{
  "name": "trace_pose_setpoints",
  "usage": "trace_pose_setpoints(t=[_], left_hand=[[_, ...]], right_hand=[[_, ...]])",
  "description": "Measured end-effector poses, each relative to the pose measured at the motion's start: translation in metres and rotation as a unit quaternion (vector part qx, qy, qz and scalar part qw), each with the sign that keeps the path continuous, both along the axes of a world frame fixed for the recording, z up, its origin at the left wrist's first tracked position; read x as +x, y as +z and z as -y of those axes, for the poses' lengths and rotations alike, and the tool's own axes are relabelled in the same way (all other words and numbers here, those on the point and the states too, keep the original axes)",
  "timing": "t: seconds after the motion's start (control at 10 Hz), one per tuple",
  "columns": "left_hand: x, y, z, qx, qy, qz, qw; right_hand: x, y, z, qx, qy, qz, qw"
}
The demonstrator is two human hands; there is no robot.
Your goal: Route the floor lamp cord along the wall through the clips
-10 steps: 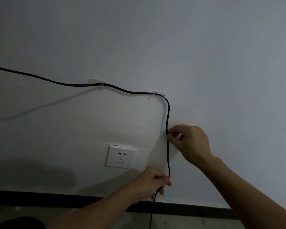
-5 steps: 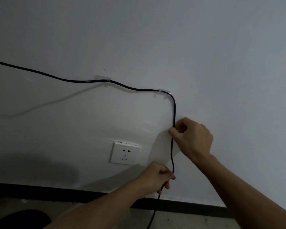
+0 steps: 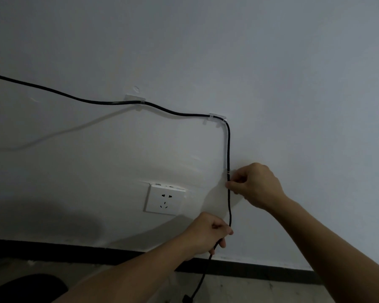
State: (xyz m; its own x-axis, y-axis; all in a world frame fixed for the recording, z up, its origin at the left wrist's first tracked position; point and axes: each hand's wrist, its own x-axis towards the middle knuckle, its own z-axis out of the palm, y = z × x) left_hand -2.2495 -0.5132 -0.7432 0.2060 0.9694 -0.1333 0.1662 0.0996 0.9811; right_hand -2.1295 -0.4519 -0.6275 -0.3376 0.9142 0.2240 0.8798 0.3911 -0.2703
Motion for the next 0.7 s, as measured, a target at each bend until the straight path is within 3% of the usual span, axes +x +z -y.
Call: trace_pose_setpoints(t=[0.3, 0.4, 0.5, 0.6, 0.7], left_hand=[[-0.02, -0.015, 0.005, -0.013, 0.03, -0.036, 0.999], [-0.03, -0.018, 0.005, -0.009, 0.053, -0.049, 0.997], [-0.04, -0.016, 0.005, 0.021, 0.087, -0.097, 0.991], [-0.056, -0.007, 0.007, 0.071, 0.118, -0.167, 0.976], [-0.068, 0.002, 0.011, 0.118, 0.161, -0.227, 0.953]], right_hand=[[-0.008, -0.01, 0.004, 0.011, 0.002, 0.039, 0.999], [-0.008, -0.013, 0.001, -0.05, -0.002, -0.041, 0.998], [-0.009, -0.016, 0.002, -0.162, -0.012, -0.154, 0.975], [-0.019, -0.024, 0.01, -0.183, 0.01, -0.091, 0.979], [-0.033, -0.014, 0.018, -0.091, 0.051, -0.038, 0.994]])
